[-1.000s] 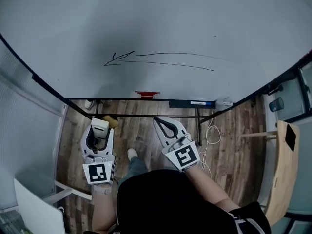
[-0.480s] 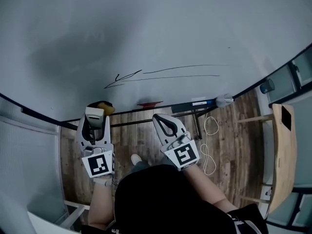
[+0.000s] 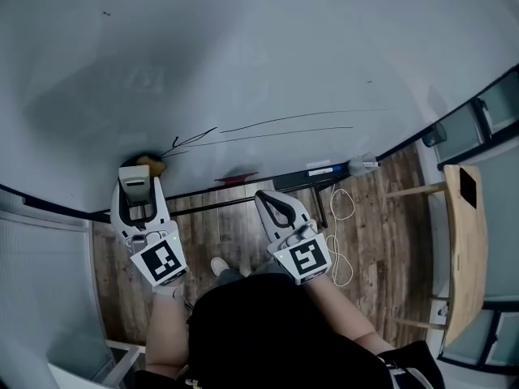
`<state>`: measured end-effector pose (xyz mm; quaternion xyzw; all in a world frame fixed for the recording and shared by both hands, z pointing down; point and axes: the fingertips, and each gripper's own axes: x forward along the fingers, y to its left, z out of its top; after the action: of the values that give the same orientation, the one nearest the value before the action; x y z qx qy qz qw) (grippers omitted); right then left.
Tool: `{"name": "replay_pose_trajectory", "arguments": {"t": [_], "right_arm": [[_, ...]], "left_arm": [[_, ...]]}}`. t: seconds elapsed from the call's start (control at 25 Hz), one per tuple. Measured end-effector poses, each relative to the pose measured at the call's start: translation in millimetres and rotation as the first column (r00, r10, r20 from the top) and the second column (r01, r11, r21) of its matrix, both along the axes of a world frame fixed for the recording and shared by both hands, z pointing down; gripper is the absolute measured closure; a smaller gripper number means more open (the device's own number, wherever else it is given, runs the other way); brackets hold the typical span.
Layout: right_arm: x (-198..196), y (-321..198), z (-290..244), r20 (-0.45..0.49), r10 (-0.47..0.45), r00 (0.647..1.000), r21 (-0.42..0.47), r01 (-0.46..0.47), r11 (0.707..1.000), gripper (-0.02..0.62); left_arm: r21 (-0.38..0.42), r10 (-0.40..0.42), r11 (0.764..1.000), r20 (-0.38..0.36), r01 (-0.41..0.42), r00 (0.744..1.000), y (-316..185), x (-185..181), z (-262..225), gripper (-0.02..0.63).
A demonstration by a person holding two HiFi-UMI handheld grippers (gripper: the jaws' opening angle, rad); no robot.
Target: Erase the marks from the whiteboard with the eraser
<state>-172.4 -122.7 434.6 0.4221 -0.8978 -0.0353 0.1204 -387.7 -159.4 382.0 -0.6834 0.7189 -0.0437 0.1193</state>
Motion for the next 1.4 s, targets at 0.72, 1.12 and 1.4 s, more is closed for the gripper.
{"name": "replay_pose_trajectory", "arguments": {"t": [0.72,1.12,1.4], "right_arm": [[41.4,-6.6,2.9,-0.038,-0.056,0.998,-0.022,0.055,0.998,0.569],[82.5,-8.6,-3.9,-0.02,-0.035,0.999,-0.015,0.035,0.999,0.571],[104.0,-8.6,-12.3,-0.004,-0.011,1.0,-0.019,0.011,1.0,0.569]], "left_arm": [[-0.077,-0.114,0.99,0.052,0.118,0.992,-18.5,34.7,-1.6,0.351],[-0.101,-0.03,0.994,-0.002,0.029,1.0,-30.0,96.1,-22.1,0.353],[-0.061,0.038,0.997,-0.037,-0.04,0.999,-38.1,154.4,-55.1,0.351]]}}
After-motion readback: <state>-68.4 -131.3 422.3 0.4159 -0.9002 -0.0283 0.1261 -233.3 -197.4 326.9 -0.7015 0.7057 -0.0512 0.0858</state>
